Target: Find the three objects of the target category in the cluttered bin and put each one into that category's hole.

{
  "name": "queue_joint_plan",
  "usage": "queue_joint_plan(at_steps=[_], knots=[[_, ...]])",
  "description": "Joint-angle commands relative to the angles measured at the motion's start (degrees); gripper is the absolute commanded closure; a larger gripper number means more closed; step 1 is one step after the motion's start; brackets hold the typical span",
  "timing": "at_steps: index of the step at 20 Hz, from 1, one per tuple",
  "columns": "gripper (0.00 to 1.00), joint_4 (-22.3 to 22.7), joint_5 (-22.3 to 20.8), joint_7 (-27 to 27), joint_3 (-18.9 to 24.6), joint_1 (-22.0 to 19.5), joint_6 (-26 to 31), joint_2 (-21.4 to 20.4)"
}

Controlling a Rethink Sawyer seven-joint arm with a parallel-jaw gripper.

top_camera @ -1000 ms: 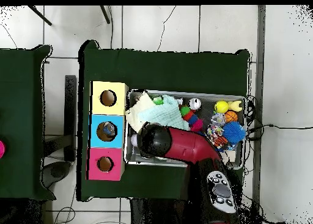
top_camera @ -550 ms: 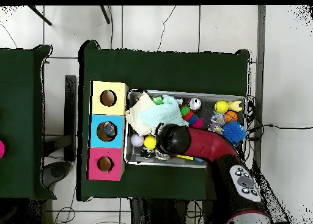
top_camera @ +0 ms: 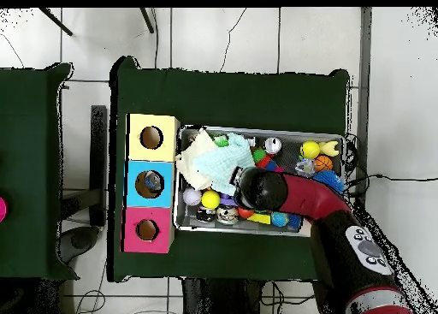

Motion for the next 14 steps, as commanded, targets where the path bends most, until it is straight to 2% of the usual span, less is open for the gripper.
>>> queue_joint_plan(at_steps=[1, 9, 14], knots=[[1.0, -6.5, -3.2, -12.3, 7.6, -1.9, 11.1, -1.3], [1.0, -8.1, -2.4, -11.4, 9.2, -2.2, 19.1, -5.0], [1.0, -10.0, -2.6, -10.2, 9.9, -2.1, 19.8, -4.4]])
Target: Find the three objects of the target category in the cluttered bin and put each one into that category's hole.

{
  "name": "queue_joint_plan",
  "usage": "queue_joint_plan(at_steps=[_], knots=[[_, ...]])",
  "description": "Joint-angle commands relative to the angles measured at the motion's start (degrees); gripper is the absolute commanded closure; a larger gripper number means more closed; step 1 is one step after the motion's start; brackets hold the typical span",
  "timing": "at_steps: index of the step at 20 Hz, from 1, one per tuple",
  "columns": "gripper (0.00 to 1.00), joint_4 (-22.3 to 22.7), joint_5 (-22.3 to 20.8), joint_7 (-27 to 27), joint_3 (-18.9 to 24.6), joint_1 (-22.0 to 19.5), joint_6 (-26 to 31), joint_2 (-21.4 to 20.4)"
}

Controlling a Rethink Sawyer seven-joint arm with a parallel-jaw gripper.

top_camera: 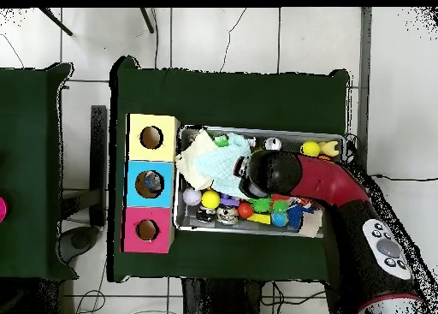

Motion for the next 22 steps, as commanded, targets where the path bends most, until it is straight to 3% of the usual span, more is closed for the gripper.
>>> queue_joint_plan(at_steps=[1, 12, 22], knots=[[1.0, -5.6, -2.4, -10.1, 6.2, -0.6, 5.3, 0.1], [1.0, -15.6, -4.1, -11.7, 7.6, -0.7, 4.3, 10.0], [1.0, -22.8, -5.9, -19.6, 10.7, -4.1, 6.1, 16.5]])
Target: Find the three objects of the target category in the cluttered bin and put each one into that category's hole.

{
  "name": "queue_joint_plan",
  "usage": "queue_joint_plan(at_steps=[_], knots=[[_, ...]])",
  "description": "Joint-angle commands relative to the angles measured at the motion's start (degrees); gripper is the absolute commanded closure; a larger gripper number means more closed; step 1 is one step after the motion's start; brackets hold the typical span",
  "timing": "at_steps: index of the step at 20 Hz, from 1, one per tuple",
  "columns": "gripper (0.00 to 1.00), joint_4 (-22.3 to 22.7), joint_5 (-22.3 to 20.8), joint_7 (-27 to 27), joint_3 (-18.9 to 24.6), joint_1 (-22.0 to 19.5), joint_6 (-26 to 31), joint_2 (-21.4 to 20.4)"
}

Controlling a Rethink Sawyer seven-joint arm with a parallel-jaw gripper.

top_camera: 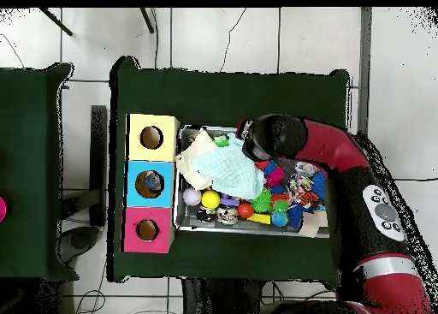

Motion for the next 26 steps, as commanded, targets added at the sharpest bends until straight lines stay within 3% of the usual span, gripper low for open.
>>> queue_joint_plan(at_steps=[1, 10, 19, 23, 26], knots=[[1.0, -8.0, -6.1, -20.1, 5.8, -3.5, 5.1, 7.8], [1.0, -9.9, -8.1, -23.3, 8.4, -6.1, 8.2, 8.9], [1.0, 0.9, -6.4, -17.5, 7.5, -5.8, 10.7, -4.3], [1.0, 3.9, -5.5, -16.4, 7.2, -6.0, 12.5, -8.2], [1.0, 5.2, -5.5, -16.1, 7.4, -6.5, 12.0, -8.8]])
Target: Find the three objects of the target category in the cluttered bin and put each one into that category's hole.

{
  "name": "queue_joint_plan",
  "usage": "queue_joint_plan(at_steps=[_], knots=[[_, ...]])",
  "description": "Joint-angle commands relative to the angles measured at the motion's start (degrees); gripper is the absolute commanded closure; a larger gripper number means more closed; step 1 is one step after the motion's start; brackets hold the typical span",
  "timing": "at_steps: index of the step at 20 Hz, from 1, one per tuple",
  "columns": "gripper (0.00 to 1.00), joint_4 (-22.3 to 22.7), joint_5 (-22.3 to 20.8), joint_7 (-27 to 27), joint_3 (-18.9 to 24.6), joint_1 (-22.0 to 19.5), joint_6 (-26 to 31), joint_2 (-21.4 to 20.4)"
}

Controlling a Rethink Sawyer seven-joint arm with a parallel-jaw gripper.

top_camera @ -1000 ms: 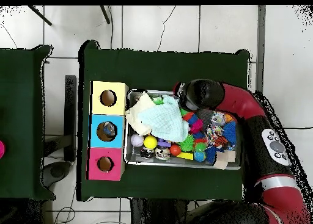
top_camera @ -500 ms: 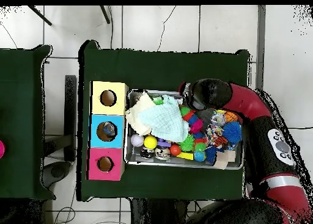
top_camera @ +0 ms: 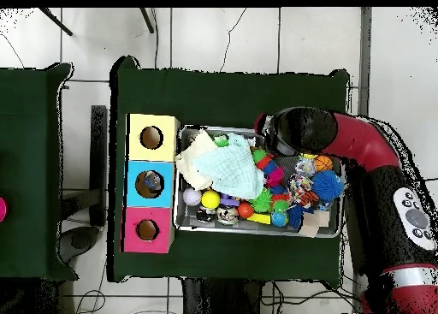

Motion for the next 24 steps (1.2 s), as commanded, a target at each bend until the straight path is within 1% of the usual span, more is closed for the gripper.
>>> queue_joint_plan(at_steps=[1, 3, 4, 8, 10, 13, 20, 24], knots=[[1.0, 7.2, -1.3, -11.6, 2.9, -1.4, 6.1, -5.7], [1.0, 6.6, -2.0, -11.9, 2.9, -1.5, 5.3, -4.5], [1.0, 5.8, -2.5, -12.4, 2.8, -1.7, 5.0, -3.2], [1.0, 0.0, -5.2, -17.1, 3.8, -3.1, 2.3, 5.0], [1.0, -2.0, -6.3, -19.8, 4.5, -4.0, 1.3, 7.7], [1.0, -2.3, -7.5, -21.0, 4.7, -4.8, 0.1, 8.7], [1.0, 1.3, -10.5, -19.3, 5.9, -6.6, -3.1, 8.5], [1.0, 2.1, -11.8, -19.6, 6.9, -7.4, -2.7, 8.5]])
